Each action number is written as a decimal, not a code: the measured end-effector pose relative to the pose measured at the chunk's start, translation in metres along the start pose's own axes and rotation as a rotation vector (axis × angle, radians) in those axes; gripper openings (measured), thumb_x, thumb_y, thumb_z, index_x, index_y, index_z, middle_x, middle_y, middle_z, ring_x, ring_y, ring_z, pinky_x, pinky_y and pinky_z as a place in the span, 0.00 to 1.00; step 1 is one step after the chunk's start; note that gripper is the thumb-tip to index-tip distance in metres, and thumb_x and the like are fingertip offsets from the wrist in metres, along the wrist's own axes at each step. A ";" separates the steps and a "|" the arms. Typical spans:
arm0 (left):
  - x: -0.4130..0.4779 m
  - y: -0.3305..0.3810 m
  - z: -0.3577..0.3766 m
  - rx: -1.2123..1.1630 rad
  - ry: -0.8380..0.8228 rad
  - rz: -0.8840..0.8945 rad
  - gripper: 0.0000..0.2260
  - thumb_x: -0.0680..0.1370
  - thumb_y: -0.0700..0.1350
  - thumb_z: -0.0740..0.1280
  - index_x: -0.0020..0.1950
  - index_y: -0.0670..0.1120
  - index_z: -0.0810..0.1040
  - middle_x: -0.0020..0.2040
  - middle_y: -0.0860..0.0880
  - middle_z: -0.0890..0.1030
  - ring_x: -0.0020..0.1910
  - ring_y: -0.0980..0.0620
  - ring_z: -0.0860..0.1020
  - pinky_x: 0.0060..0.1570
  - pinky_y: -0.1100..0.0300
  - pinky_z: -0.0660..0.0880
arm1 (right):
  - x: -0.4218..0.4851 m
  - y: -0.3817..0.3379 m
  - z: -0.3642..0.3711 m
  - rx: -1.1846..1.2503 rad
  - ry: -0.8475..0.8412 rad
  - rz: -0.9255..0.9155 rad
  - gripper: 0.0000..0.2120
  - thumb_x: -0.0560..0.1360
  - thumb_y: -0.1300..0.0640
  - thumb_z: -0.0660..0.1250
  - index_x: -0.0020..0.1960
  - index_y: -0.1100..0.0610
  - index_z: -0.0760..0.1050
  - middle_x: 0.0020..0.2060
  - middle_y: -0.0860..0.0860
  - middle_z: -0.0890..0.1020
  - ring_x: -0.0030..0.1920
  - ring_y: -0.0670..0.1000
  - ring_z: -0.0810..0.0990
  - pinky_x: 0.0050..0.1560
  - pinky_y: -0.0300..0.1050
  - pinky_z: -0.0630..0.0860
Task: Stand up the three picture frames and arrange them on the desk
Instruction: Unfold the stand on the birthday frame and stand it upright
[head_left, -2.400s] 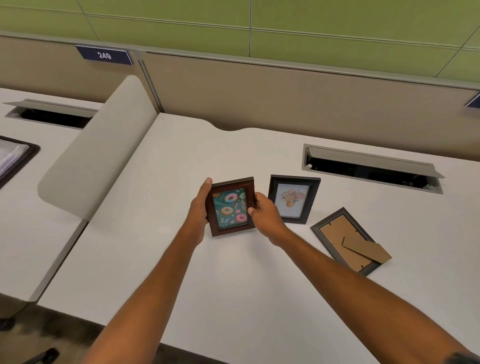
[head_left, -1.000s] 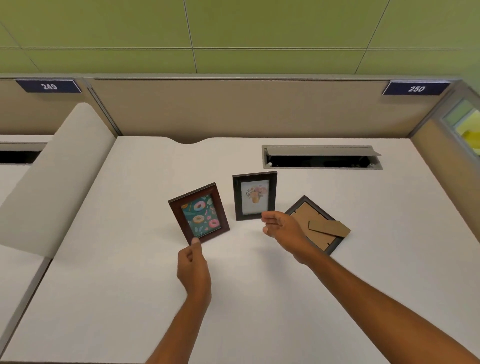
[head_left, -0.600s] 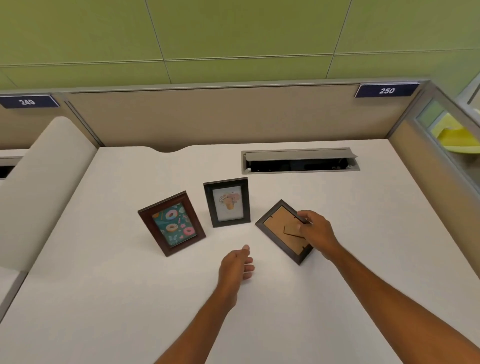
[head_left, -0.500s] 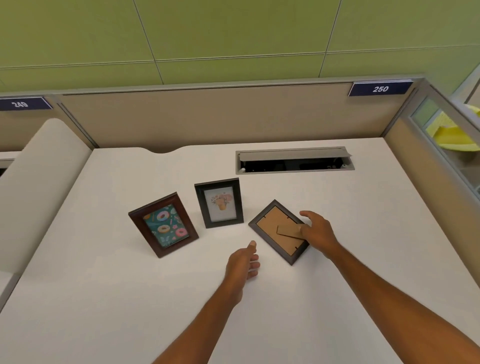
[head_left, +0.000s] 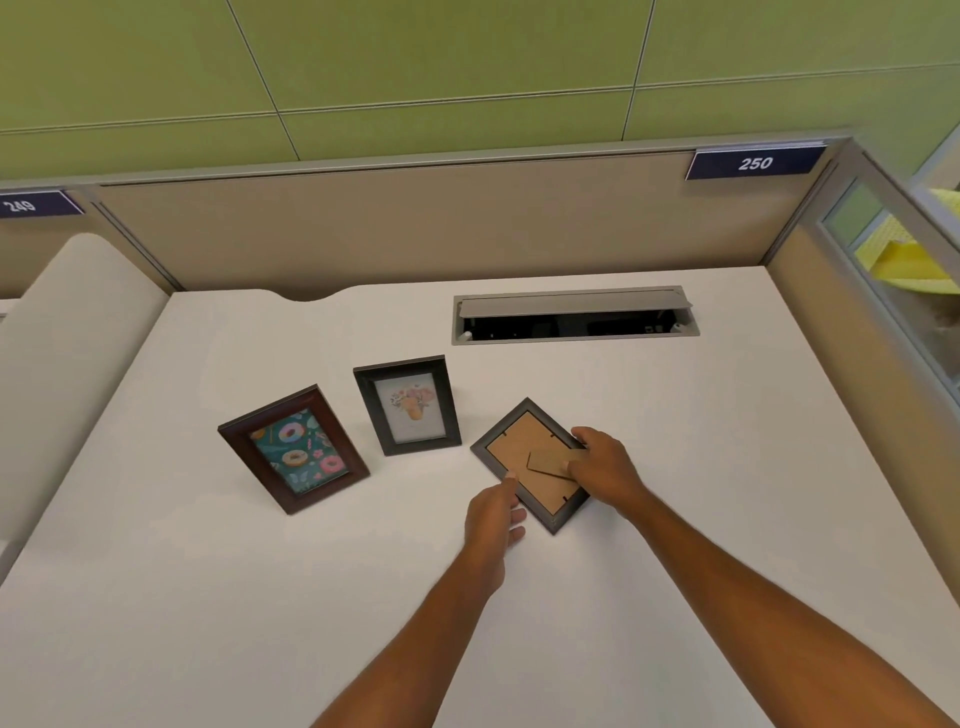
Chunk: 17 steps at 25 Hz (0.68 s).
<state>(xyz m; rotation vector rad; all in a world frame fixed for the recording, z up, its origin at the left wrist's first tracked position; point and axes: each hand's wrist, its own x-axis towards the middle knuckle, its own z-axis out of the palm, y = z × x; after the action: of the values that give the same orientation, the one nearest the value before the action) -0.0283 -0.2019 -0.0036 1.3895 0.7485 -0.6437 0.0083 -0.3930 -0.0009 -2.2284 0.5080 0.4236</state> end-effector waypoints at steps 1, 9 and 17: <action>0.001 0.000 0.002 -0.013 0.009 -0.003 0.22 0.86 0.57 0.69 0.71 0.41 0.79 0.63 0.42 0.84 0.63 0.44 0.84 0.68 0.44 0.82 | 0.001 0.001 0.000 -0.004 0.004 -0.004 0.23 0.77 0.61 0.71 0.71 0.61 0.77 0.66 0.59 0.82 0.65 0.60 0.80 0.66 0.57 0.79; 0.004 0.002 -0.002 -0.118 0.011 -0.027 0.24 0.85 0.56 0.70 0.74 0.40 0.79 0.66 0.38 0.83 0.65 0.38 0.84 0.70 0.43 0.81 | 0.011 0.000 0.000 0.047 0.020 0.002 0.28 0.78 0.56 0.74 0.77 0.57 0.75 0.69 0.57 0.80 0.69 0.58 0.79 0.67 0.53 0.78; -0.002 0.008 -0.010 -0.093 -0.035 -0.039 0.26 0.87 0.56 0.67 0.79 0.40 0.75 0.73 0.38 0.81 0.69 0.38 0.81 0.70 0.41 0.81 | 0.008 -0.011 -0.003 0.254 -0.010 0.030 0.15 0.79 0.55 0.76 0.64 0.52 0.78 0.57 0.53 0.85 0.56 0.55 0.84 0.50 0.50 0.83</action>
<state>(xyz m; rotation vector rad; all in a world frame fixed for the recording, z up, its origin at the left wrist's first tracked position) -0.0245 -0.1910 0.0027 1.2785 0.7696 -0.6541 0.0213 -0.3908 0.0042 -1.9756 0.5586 0.3639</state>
